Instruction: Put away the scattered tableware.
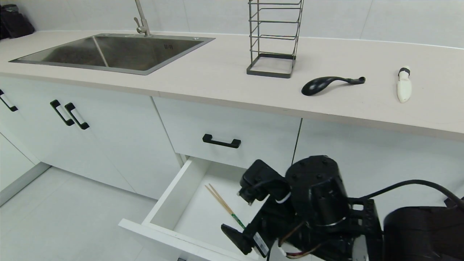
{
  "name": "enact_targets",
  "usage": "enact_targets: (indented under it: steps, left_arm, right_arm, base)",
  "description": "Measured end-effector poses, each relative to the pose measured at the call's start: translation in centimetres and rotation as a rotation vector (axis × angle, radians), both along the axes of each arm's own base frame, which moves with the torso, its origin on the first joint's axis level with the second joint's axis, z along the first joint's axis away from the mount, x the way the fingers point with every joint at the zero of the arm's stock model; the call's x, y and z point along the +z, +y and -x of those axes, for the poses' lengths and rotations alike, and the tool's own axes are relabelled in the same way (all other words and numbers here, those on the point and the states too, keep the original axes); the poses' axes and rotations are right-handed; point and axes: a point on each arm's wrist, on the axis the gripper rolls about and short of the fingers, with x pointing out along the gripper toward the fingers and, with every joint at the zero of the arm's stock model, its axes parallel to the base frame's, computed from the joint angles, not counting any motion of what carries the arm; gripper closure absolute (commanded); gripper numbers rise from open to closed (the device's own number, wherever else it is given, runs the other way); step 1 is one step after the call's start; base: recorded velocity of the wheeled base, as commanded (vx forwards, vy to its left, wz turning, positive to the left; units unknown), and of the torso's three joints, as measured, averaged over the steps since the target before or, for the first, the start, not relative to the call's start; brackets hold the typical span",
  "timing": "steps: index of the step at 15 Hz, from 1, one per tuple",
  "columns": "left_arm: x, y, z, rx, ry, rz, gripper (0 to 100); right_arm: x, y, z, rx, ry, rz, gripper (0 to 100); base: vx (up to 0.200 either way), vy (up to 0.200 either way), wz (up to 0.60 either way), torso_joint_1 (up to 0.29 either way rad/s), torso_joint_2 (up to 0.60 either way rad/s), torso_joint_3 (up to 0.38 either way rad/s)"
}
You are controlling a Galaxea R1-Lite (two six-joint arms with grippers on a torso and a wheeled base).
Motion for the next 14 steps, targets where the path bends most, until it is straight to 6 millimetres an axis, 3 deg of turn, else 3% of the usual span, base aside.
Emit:
enact_targets:
  steps: [3,14]
  left_arm:
    - [0.0,0.0,0.0,0.0,0.0,0.0,0]
    - [0.0,0.0,0.0,0.0,0.0,0.0,0]
  right_arm:
    - [-0.9,-2.3,1.0,0.062,-0.007,0.004,0]
    - [-2.9,-4.0,2.2,0.128,0.007,0.017,0]
  base:
    - [0.0,0.0,0.0,0.0,0.0,0.0]
    - [0.0,0.0,0.0,0.0,0.0,0.0]
